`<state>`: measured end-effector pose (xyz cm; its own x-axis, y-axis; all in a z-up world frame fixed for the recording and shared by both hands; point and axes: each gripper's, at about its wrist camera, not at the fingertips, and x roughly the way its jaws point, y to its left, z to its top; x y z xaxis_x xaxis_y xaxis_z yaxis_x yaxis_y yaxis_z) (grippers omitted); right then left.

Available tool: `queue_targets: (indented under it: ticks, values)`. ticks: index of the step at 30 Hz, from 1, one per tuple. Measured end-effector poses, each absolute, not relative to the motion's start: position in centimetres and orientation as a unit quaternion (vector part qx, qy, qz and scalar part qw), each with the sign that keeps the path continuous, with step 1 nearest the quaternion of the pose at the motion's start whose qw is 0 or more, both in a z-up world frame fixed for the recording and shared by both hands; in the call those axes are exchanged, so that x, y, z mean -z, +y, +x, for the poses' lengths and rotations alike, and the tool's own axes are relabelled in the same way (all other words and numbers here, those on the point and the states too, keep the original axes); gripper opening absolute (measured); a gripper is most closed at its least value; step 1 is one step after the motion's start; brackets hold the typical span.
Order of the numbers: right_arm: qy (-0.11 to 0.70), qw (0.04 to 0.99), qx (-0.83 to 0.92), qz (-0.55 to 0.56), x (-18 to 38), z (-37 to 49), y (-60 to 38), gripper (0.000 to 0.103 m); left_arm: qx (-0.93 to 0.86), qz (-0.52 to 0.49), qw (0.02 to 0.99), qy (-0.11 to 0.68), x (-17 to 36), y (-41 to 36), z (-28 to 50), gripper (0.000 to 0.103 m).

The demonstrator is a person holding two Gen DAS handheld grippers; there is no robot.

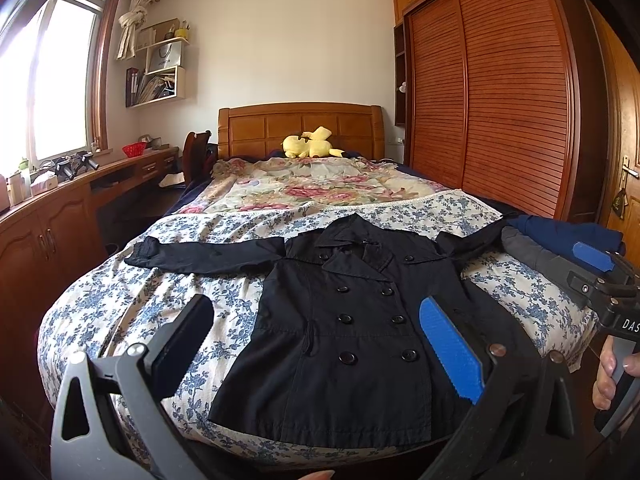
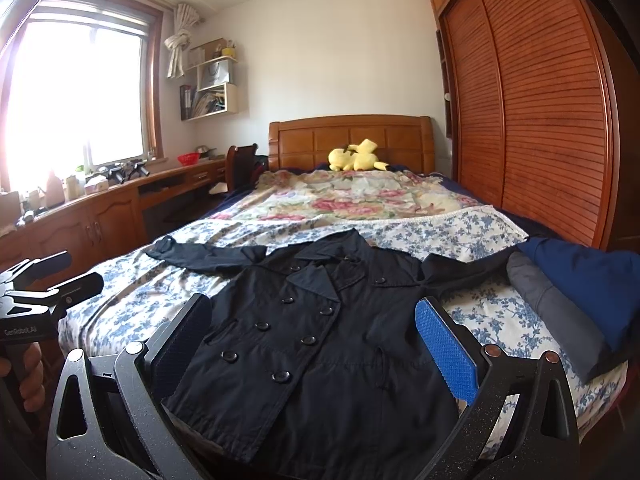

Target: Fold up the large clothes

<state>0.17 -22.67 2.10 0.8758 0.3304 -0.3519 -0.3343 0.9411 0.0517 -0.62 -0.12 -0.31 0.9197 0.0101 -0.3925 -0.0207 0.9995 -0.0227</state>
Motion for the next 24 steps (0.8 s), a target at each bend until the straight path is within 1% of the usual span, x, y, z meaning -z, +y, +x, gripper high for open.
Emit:
queue_targets:
  ticks: [24]
  values:
    - [0.181, 0.968, -0.172, -0.005, -1.82, -0.09, -22.34, 0.103, -0.005, -0.013, 0.980, 0.197, 0.20, -0.06, -0.76, 0.103]
